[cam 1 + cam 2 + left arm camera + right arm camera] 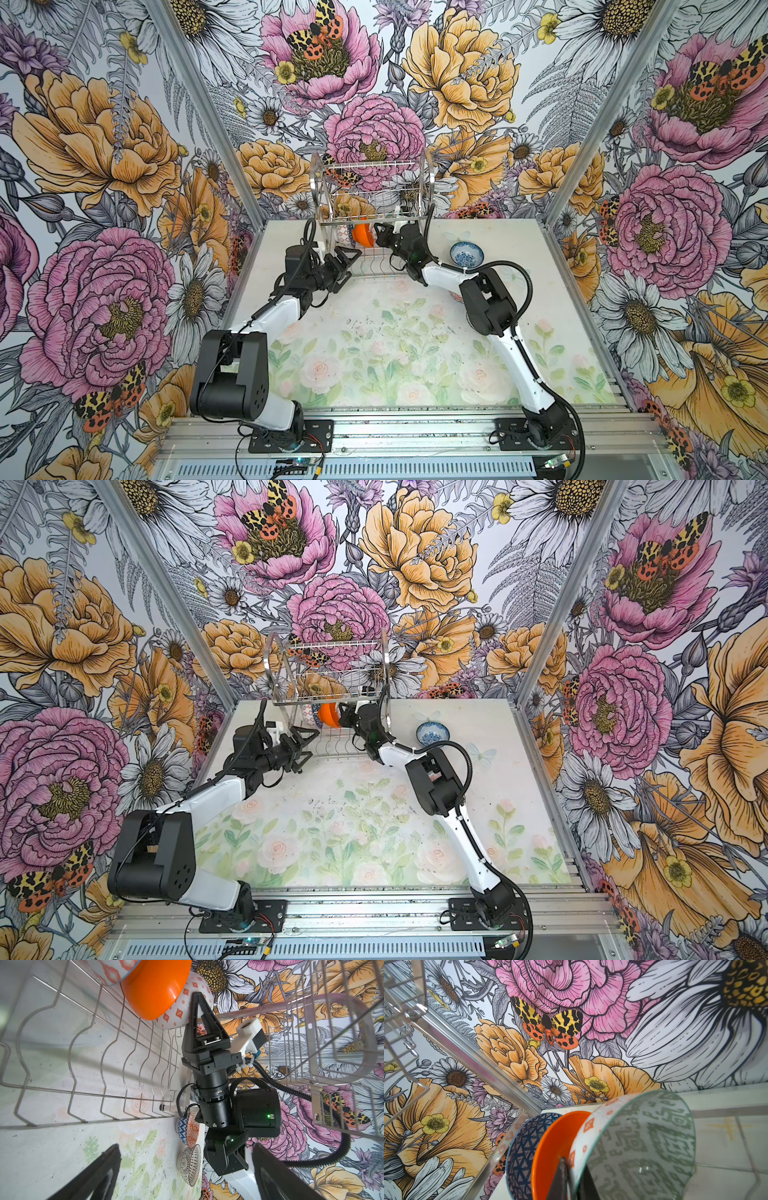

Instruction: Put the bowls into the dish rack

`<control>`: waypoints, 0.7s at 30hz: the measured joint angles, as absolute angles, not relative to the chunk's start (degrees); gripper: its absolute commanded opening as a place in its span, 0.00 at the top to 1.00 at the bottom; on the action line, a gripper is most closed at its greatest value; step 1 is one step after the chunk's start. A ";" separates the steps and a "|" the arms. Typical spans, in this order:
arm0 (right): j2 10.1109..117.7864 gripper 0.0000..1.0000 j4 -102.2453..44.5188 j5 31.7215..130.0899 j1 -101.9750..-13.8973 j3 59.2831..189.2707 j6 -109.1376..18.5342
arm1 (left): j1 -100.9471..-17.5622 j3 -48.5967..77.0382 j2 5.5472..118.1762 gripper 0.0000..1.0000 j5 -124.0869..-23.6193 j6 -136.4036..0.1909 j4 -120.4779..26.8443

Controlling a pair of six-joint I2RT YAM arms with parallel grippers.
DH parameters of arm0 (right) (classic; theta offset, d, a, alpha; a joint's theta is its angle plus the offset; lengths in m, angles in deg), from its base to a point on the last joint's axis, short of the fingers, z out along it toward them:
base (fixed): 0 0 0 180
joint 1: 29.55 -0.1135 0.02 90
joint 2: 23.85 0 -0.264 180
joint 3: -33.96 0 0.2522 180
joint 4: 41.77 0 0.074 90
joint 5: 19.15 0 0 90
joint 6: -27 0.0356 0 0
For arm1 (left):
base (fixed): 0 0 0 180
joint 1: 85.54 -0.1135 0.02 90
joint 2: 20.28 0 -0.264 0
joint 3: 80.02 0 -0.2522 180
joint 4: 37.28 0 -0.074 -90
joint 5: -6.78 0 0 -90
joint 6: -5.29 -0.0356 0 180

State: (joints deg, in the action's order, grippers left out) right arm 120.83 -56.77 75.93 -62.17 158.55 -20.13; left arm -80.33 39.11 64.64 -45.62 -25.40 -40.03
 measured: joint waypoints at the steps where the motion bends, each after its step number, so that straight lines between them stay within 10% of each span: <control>1: 120.68 0.90 -56.39 76.09 -62.09 158.55 -20.59 | -80.27 39.11 64.69 0.02 -45.47 -25.19 -39.84; 21: 119.08 0.87 -52.07 79.74 -61.45 157.98 -25.88 | -79.39 39.11 65.37 0.01 -44.94 -24.60 -38.11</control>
State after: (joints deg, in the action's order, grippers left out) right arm 119.08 -52.07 79.74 -61.45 157.98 -25.88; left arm -79.39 39.11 65.37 -44.94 -24.60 -38.11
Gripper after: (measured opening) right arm 0.124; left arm 0.986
